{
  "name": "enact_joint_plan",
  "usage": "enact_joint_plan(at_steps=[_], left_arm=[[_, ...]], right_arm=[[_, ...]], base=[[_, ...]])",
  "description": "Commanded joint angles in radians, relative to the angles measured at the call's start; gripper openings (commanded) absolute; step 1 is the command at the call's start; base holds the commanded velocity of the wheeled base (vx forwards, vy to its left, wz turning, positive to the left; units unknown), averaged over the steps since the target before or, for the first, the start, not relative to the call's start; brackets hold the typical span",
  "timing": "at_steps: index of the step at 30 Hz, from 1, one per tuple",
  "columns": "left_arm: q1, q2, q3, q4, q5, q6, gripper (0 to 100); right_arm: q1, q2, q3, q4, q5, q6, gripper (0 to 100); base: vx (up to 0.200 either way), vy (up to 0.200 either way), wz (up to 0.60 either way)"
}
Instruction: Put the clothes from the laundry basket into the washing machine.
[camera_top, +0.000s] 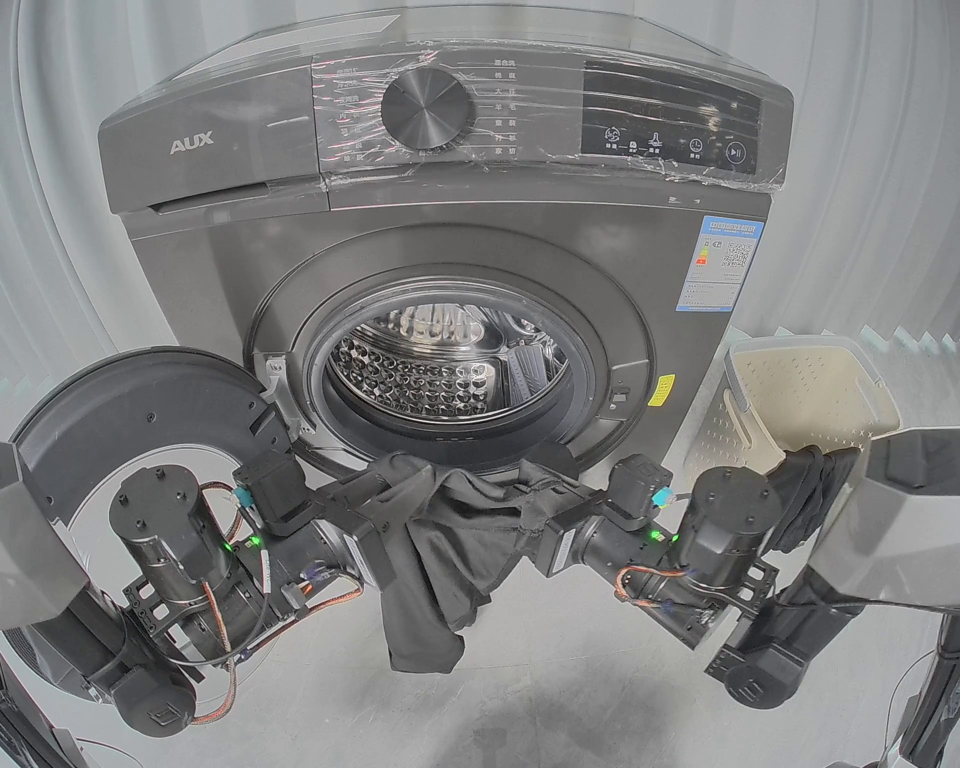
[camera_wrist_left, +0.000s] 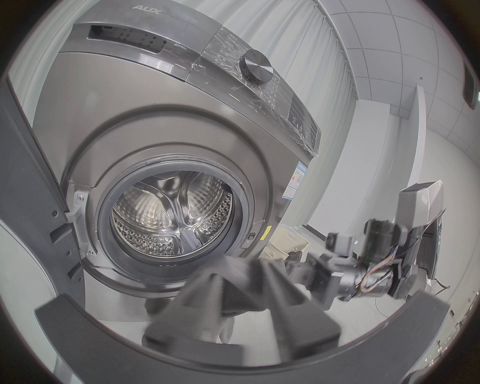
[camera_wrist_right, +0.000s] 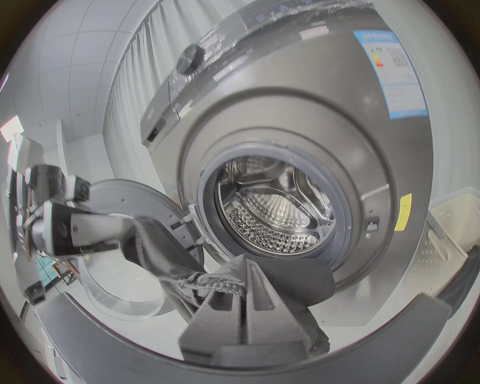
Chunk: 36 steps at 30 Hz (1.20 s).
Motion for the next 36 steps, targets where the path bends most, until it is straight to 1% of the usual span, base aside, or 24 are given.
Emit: enact_joint_plan(at_steps=[1,5,8,10,11,16,18,21,25,31,32,33,36], left_arm=[[0.001,0.006,0.034,0.001,-0.008,-0.007,100],[0.002,0.076,0.057,-0.001,-0.008,-0.007,100],[0.004,0.109,0.056,-0.001,-0.008,-0.005,100],[0.004,0.109,0.056,-0.001,-0.008,-0.005,100],[0.002,0.130,0.060,-0.001,-0.009,-0.001,100],[-0.004,0.132,0.067,-0.001,-0.011,0.001,100],[-0.013,0.132,0.071,-0.001,-0.021,0.002,100],[-0.024,0.130,0.091,-0.001,-0.031,0.004,100],[-0.053,0.130,0.113,-0.002,-0.031,0.004,100],[-0.073,0.144,0.113,-0.002,-0.031,0.007,100],[-0.082,0.145,0.106,-0.002,-0.031,0.009,100],[-0.091,0.147,0.105,-0.002,-0.031,0.009,100],[-0.098,0.148,0.102,-0.001,-0.031,0.009,100]], right_arm=[[0.006,-0.124,0.054,-0.002,0.002,0.002,0],[0.019,-0.132,0.023,-0.004,0.019,-0.004,0],[0.023,-0.134,-0.008,-0.004,0.019,-0.001,0],[0.023,-0.134,-0.008,-0.004,0.019,-0.001,0],[0.023,-0.134,-0.043,-0.004,0.015,0.002,0],[0.023,-0.134,-0.049,-0.004,0.009,-0.004,0],[0.023,-0.132,-0.058,0.001,0.006,-0.006,0],[0.024,-0.131,-0.074,0.008,-0.005,-0.007,0],[0.026,-0.123,-0.092,0.013,-0.037,-0.009,0],[0.026,-0.117,-0.112,0.019,-0.048,-0.009,0],[0.026,-0.112,-0.118,0.030,-0.063,-0.009,0],[0.027,-0.112,-0.120,0.036,-0.070,-0.009,0],[0.029,-0.112,-0.123,0.042,-0.074,-0.009,0]], base=[[0.000,0.000,0.00],[0.000,0.000,0.00],[0.000,0.000,0.00],[0.000,0.000,0.00],[0.000,0.000,0.00],[0.000,0.000,0.00],[0.000,0.000,0.00],[0.000,0.000,0.00],[0.000,0.000,0.00],[0.000,0.000,0.00],[0.000,0.000,0.00],[0.000,0.000,0.00],[0.000,0.000,0.00]])
